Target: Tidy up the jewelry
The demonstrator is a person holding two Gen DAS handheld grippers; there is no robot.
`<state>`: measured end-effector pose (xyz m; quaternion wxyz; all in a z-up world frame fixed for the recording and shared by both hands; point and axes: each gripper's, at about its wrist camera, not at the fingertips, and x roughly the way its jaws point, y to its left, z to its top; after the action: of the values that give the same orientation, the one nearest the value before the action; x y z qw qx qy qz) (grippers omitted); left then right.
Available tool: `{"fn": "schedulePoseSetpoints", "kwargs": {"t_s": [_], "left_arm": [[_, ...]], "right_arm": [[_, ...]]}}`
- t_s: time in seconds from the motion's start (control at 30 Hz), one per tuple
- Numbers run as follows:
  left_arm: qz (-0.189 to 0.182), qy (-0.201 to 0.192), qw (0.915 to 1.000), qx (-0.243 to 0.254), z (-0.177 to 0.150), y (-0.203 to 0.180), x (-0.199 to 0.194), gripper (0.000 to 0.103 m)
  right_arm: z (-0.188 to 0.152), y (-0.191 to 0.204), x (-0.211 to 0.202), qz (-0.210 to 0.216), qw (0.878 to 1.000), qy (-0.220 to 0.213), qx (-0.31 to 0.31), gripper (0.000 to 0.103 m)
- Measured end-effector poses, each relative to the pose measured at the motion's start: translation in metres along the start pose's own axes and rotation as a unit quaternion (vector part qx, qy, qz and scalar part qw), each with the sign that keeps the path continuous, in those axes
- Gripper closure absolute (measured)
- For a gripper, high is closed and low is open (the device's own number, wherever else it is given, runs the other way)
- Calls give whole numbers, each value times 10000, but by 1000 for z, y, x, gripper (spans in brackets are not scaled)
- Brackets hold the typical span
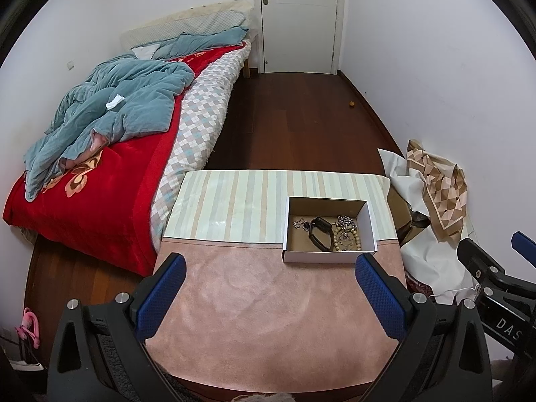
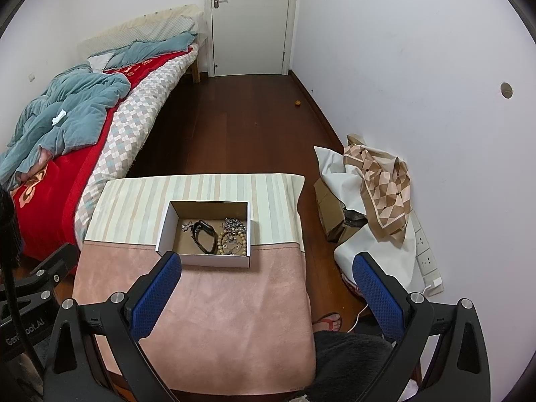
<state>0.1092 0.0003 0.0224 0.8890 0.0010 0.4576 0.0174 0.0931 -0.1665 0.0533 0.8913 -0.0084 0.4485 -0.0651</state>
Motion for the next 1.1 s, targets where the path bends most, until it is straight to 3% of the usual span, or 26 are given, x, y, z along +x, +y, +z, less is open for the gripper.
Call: {"fn": "schedulePoseSetpoints", "kwargs": {"t_s": [1.1], "left_arm": [[-18, 44, 10000, 27, -5, 3, 5, 0]], "right_arm": [[-7, 5, 8, -3, 10000, 43, -54, 0]]}}
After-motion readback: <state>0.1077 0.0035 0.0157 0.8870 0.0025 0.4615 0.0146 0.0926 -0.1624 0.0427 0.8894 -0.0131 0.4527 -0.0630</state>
